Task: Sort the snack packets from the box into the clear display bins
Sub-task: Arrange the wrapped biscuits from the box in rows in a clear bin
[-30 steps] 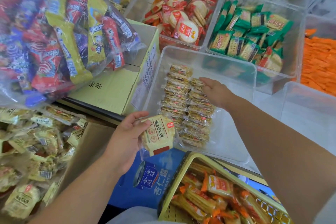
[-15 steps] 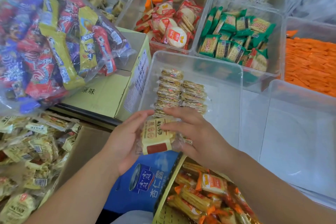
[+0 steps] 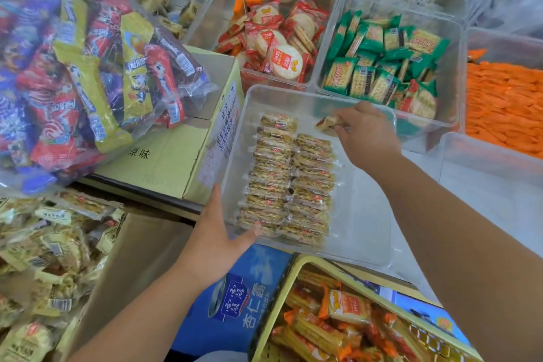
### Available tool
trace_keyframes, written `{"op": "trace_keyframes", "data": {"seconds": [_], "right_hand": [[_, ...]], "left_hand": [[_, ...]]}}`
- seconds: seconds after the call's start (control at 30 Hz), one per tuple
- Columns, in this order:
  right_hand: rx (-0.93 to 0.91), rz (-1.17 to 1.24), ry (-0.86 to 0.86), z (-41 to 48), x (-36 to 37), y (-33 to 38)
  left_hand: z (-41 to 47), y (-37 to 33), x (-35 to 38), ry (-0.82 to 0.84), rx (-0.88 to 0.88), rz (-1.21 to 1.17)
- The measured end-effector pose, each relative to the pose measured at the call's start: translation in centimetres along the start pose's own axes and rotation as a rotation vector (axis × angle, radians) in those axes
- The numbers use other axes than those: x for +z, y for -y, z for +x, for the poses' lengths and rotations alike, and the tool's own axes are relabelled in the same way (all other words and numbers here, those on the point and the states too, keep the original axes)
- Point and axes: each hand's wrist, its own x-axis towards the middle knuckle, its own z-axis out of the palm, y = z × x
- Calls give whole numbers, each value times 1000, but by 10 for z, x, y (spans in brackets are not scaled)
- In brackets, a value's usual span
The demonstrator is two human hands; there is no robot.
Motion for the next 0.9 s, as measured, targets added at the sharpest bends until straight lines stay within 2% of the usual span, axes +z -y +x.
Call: {"op": "trace_keyframes", "data": {"seconds": [0.1,0.23,0.43,0.63,0.77,0.9], "right_hand": [[2,-109,161,23,16,4],[26,-150,285,38,38,16],[77,-82,373,43,59,23],[154,46,321,37,64,21],[228,205,138,16,59,24],[203,204,10,-28,48,38]], "left_hand": [[5,4,-1,20,-6,40],[8,6,-4,37,-14,68],[11,10,-4,37,2,81],[12,11,-4,31,13,89],[11,9,-5,35,6,78],[9,5,-3,10,4,81]]}}
